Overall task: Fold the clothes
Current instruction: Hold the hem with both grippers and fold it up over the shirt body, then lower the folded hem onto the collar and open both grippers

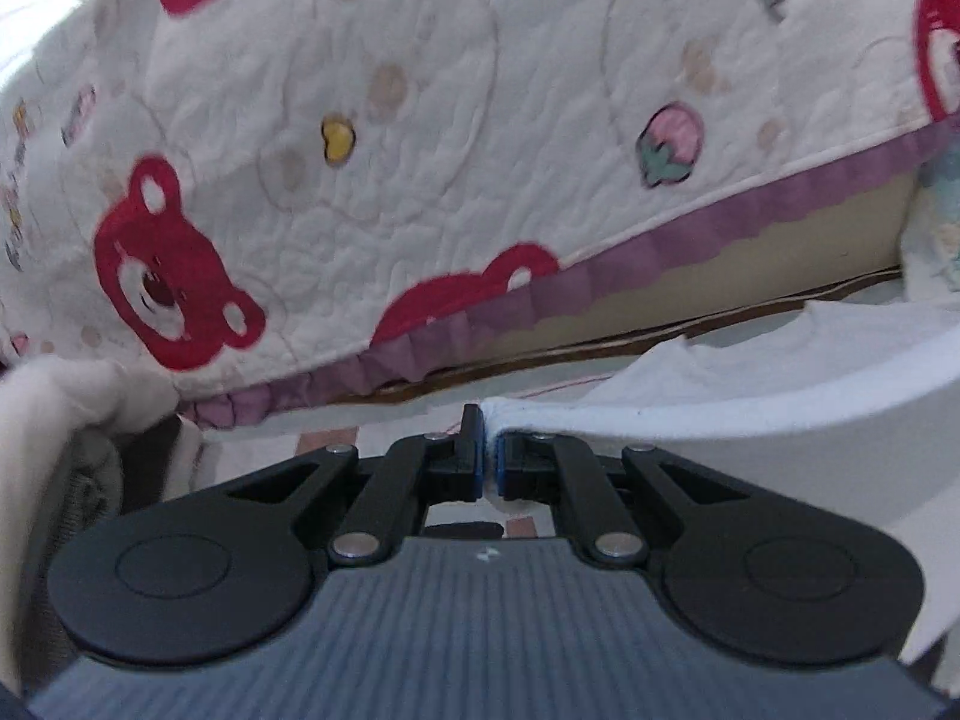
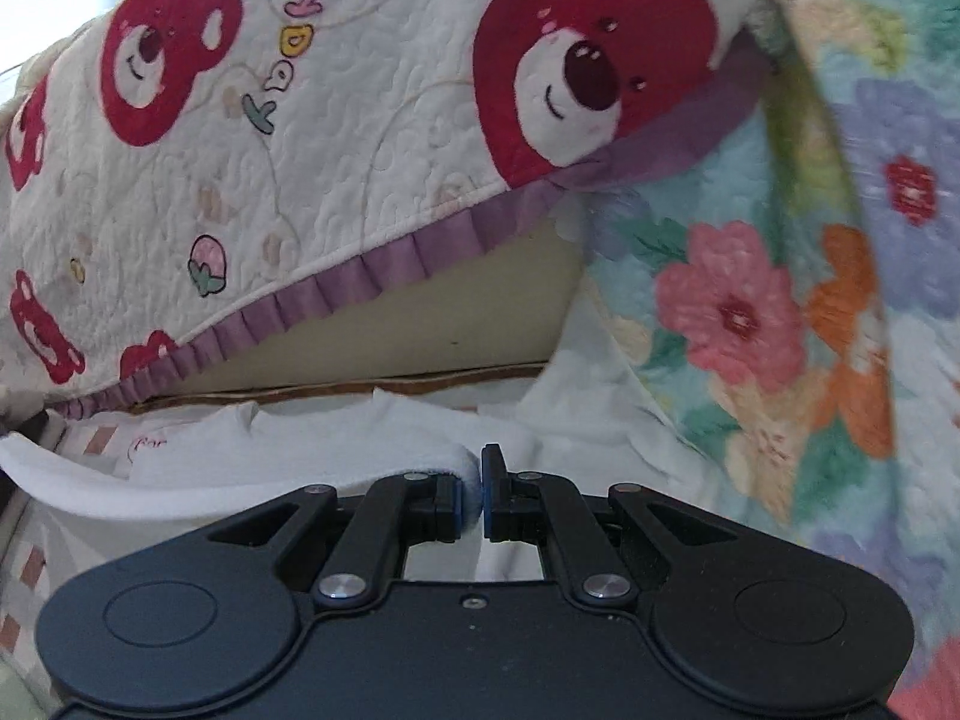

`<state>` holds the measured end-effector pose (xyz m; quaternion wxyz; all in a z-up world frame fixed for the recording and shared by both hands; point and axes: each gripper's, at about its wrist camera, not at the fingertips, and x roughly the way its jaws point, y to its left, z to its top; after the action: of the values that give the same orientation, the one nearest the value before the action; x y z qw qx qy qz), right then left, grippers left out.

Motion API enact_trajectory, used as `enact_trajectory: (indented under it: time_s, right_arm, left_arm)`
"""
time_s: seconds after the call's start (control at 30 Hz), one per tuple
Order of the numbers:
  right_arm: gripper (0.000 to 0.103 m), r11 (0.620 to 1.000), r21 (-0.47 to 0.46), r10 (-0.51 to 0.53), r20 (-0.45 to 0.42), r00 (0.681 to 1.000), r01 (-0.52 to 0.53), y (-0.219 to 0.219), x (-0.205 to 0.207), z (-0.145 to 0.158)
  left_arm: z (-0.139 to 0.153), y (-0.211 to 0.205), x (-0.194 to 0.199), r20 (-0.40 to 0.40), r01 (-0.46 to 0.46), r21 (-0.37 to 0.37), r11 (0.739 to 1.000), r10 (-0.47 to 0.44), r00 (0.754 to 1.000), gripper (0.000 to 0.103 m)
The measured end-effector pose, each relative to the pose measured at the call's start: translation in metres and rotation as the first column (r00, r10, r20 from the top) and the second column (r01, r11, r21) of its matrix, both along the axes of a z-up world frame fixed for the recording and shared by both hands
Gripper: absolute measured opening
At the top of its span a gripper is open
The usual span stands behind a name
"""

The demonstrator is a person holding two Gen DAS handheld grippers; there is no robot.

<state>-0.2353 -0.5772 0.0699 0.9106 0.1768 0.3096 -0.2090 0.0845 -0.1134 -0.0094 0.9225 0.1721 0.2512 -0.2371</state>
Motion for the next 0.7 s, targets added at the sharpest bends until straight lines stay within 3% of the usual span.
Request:
enact_trajectory:
  time_s: [0.1,0.27,0.43,0.7]
  right_arm:
    - [0.006,0.999,-0.036,0.005,-0.074,0.997,-0.008,-0.010,0.032,-0.009]
    - [0.006,0.996,-0.087,0.009,-0.165,0.986,-0.023,-0.020,0.082,-0.022]
    - [0.006,0.997,-0.079,-0.020,-0.198,0.980,0.005,-0.033,0.109,-0.043]
    - [0.006,0.986,-0.161,-0.011,-0.370,0.929,-0.052,-0.050,0.152,-0.057]
  left_arm:
    - [-0.018,-0.003,0.023,-0.066,-0.017,-0.027,1.000,0.015,0.998,0.004]
    - [-0.048,-0.017,0.045,-0.064,0.037,0.047,0.998,-0.034,0.997,0.004]
    - [-0.067,-0.027,0.083,-0.172,0.007,-0.020,1.000,-0.011,0.985,0.004]
    - [-0.090,-0.055,0.092,-0.134,0.044,0.006,0.999,-0.043,0.990,0.004]
